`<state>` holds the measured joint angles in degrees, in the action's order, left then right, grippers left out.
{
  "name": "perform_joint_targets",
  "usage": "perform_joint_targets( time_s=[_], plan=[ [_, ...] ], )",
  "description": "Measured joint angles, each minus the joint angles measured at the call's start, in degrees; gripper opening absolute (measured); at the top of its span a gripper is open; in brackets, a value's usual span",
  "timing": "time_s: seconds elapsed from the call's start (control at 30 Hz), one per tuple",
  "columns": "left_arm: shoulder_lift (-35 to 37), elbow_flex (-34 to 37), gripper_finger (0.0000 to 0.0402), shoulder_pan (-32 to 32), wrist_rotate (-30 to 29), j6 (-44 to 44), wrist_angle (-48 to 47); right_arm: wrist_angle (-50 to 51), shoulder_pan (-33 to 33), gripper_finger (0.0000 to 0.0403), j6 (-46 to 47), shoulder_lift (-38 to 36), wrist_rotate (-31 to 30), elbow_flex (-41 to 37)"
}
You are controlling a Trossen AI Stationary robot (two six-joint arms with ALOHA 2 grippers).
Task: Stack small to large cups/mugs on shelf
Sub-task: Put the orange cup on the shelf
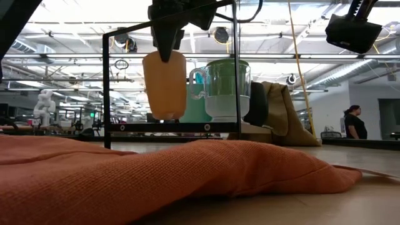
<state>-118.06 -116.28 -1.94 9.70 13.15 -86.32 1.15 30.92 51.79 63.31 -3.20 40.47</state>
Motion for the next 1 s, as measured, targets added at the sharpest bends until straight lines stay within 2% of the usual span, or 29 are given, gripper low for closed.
perform_joint_targets(
  time_s=[0.3, 0.43, 0.6, 0.77, 1.0],
  plan=[
    [0.28, 4.43, 0.0005, -0.91, 1.14, 0.39, 0.14, 0.0, 0.0, 0.04, -0.02, 0.0, 0.0, 0.0],
    [0.21, 4.68, 0.0014, -1.2, 1.08, 0.99, 1.09, 0.0, 0.0, 0.04, -0.03, 0.02, 0.0, 0.0],
    [0.15, 4.69, 0.0005, -1.17, 1.04, 1.09, 1.67, 0.0, 0.0, 0.04, -0.22, 0.02, -0.02, 0.0],
    [0.02, 4.73, 0.0019, -1.05, 0.9, 1.07, 3.39, 0.02, 0.0, 0.04, -0.24, 0.04, -0.02, 0.0],
    [0.13, 4.71, 0.0009, -0.54, 0.85, 1.08, 3.95, 0.02, 0.0, 0.04, -0.24, 0.04, -0.02, 0.0]
  ],
)
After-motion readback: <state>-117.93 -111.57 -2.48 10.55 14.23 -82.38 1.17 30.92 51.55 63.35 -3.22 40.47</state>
